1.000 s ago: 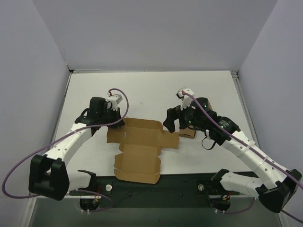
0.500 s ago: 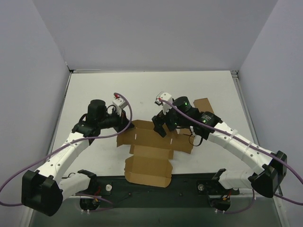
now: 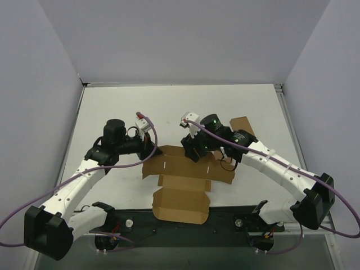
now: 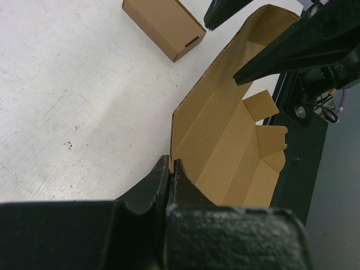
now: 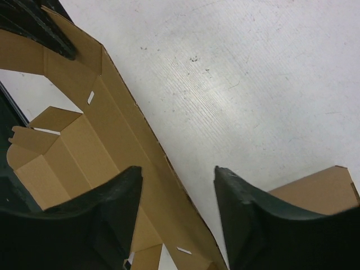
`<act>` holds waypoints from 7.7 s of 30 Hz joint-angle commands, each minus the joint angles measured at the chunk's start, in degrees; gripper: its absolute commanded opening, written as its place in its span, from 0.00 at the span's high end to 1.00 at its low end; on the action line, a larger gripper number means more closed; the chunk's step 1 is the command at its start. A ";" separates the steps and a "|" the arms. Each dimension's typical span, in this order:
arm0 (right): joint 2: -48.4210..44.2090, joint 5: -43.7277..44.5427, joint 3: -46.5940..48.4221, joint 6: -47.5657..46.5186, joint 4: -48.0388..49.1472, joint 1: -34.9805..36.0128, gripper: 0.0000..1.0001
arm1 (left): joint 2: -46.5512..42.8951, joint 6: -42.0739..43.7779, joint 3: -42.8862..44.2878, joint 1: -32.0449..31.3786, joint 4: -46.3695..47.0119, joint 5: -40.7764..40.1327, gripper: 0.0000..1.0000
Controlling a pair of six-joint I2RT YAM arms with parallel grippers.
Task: Fold the paper box
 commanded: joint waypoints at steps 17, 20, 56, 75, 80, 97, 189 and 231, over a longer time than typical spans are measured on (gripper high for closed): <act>2.87 22.82 -1.40 3.34 0.46 2.58 1.00 | -7.62 -3.49 -0.91 0.53 5.21 -18.26 0.22; 3.40 28.80 -3.41 4.13 2.56 4.07 1.00 | -11.32 -4.36 -3.28 -0.17 6.88 -22.05 0.19; 8.23 50.70 -7.73 13.19 7.14 13.57 1.00 | 31.37 -38.91 -21.13 -31.37 64.35 -47.55 0.55; 3.31 48.50 -16.60 6.78 15.75 13.92 1.00 | 11.21 -35.14 -23.68 -31.20 49.00 -51.59 0.50; -0.64 46.30 -19.24 3.98 18.30 14.45 1.00 | 4.93 -32.75 -19.38 -21.74 38.36 -48.61 0.44; -1.44 46.21 -18.54 1.50 19.01 15.77 1.00 | 21.79 -39.17 -0.48 -17.48 44.15 -37.62 0.34; -4.95 29.62 -6.85 37.45 1.43 20.54 0.10 | 11.26 -39.61 -27.46 -25.83 60.84 -50.98 0.64; 10.34 0.07 -15.46 38.68 16.98 11.02 0.39 | 1.67 -35.57 -36.78 -25.92 65.77 -50.27 0.65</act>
